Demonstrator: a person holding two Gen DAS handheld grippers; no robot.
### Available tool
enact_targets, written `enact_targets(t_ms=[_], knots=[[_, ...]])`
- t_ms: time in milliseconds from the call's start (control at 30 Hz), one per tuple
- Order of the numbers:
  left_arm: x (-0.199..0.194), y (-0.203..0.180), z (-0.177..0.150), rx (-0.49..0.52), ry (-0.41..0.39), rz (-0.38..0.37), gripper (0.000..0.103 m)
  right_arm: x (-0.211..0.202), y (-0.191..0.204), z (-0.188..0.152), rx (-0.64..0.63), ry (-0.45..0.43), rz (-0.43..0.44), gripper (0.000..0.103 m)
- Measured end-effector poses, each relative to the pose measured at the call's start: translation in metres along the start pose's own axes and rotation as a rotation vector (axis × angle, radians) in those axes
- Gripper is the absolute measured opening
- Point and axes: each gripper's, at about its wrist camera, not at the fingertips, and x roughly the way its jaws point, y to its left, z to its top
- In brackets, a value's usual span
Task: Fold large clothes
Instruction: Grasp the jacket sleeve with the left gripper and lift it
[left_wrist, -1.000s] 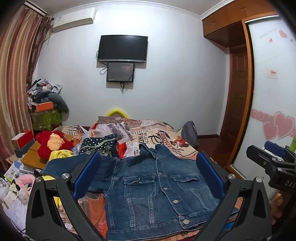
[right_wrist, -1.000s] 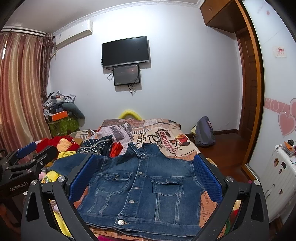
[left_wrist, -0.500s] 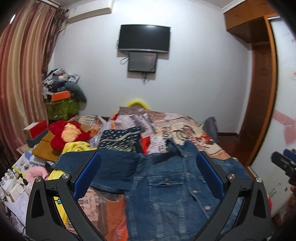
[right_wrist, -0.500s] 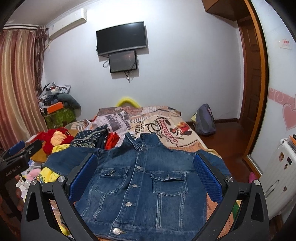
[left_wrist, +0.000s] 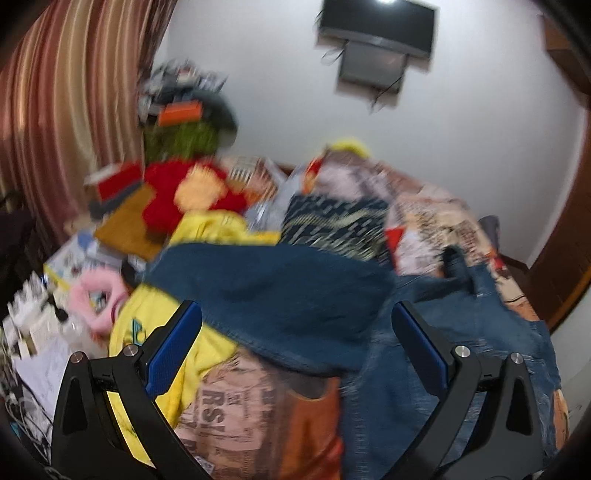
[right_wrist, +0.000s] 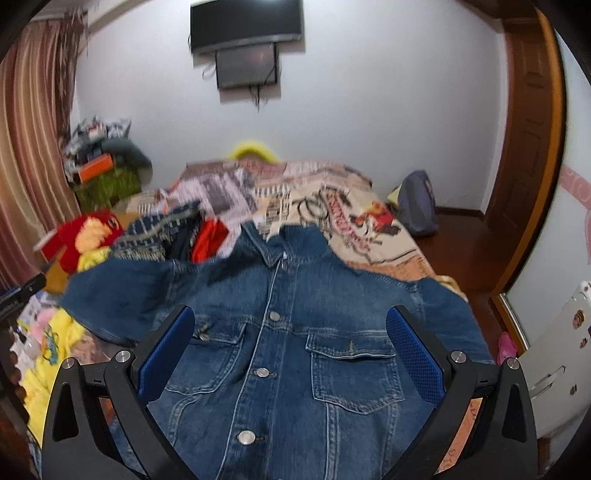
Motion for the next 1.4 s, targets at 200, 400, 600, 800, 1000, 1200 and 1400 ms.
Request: enact_targets(t_ms=[200,400,600,800,1000,1200,1400], knots=[[0.069,0.066,-0.011,-0.157,0.185,-0.015,0.103,0.046,0.01,0.0,-0.073,0.116,-0.007,0.103],[0.104,0.124,-0.017,-0.318,0.26,-0.13,0.103,0.078,0.014,0.0,-0.063,0.219,0.019,0.103],[0.132,0.167,-0.007,-0.455,0.262,-0.198,0.099,0.098,0.017,-0.001,-0.033,0.275,0.037,0.103],[0.174,0.202,0.003,-0.547,0.285,-0.21,0.081,0.11,0.023,-0.002,-0.053,0.3,0.016,0.103],[0.201,0.223,0.008,-0.593,0.263,-0.138,0.072,0.114,0.026,0.0,-0.055,0.304,0.008,0.103],[0.222,0.23,0.016,-0.569,0.265,-0.011,0.049,0.114,0.022,0.0,-0.04,0.306,0.0,0.103],[0.204,0.224,0.031,-0.501,0.214,0.05,0.009,0.107,0.012,0.003,-0.003,0.293,0.0,0.103]])
